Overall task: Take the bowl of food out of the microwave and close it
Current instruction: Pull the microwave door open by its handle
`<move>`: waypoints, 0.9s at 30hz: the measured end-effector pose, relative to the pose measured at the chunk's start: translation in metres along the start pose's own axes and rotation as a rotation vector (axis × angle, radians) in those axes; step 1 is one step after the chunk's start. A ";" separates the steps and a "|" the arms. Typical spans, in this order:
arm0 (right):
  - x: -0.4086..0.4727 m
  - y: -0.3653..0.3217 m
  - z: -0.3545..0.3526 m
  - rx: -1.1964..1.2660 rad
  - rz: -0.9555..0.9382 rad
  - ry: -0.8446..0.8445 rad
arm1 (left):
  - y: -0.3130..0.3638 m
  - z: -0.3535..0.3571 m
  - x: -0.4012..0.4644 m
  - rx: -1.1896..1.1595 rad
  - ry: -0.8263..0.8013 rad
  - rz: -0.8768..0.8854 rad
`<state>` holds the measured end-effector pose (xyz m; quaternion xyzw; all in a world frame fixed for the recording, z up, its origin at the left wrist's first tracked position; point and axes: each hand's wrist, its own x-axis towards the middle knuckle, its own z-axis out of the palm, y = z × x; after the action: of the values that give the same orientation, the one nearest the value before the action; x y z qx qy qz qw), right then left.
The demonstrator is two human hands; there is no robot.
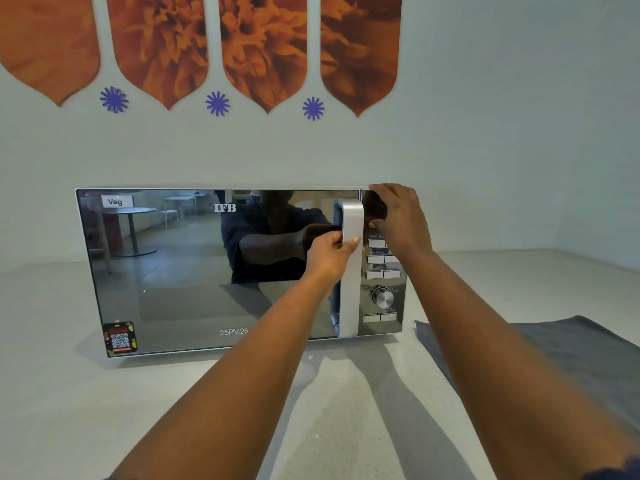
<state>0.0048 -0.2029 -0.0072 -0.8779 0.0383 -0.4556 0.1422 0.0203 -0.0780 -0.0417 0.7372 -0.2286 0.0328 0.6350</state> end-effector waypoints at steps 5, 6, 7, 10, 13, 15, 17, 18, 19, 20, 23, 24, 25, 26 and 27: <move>0.000 0.002 0.001 -0.009 -0.006 -0.010 | -0.001 0.004 -0.001 0.045 0.070 0.030; 0.000 0.002 0.001 -0.008 -0.005 -0.009 | -0.002 0.005 -0.001 0.049 0.085 0.037; 0.001 0.002 0.001 -0.008 -0.005 -0.008 | -0.002 0.006 -0.001 0.053 0.098 0.044; 0.001 0.002 0.000 -0.010 -0.010 -0.008 | -0.003 0.008 -0.001 0.058 0.133 0.054; 0.001 0.002 0.000 -0.008 -0.006 -0.011 | -0.003 0.010 -0.003 0.080 0.169 0.066; 0.002 0.002 0.000 -0.010 -0.007 -0.011 | -0.003 0.011 -0.002 0.081 0.184 0.071; 0.002 0.003 0.000 -0.015 -0.010 -0.013 | -0.004 0.012 -0.002 0.085 0.201 0.077; 0.002 0.002 0.000 -0.016 -0.011 -0.012 | -0.004 0.012 -0.002 0.089 0.210 0.080; 0.002 0.003 0.000 -0.014 -0.010 -0.010 | -0.004 0.012 -0.002 0.094 0.217 0.084; 0.002 0.002 0.000 -0.013 -0.010 -0.007 | -0.005 0.013 -0.001 0.102 0.223 0.088; 0.002 0.002 0.002 -0.015 -0.005 -0.010 | -0.007 0.013 0.000 0.118 0.235 0.101; 0.002 0.002 0.002 -0.015 -0.004 -0.010 | -0.007 0.013 0.001 0.120 0.238 0.105; 0.002 0.003 0.002 -0.015 -0.005 -0.010 | -0.007 0.014 0.001 0.127 0.240 0.106; 0.002 0.003 0.001 -0.016 -0.007 -0.008 | -0.007 0.014 0.001 0.136 0.241 0.108; 0.003 0.003 0.001 -0.017 -0.008 -0.006 | -0.007 0.014 0.001 0.142 0.243 0.111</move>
<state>0.0077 -0.2058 -0.0064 -0.8807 0.0383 -0.4530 0.1331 0.0199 -0.0911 -0.0504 0.7570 -0.1878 0.1728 0.6015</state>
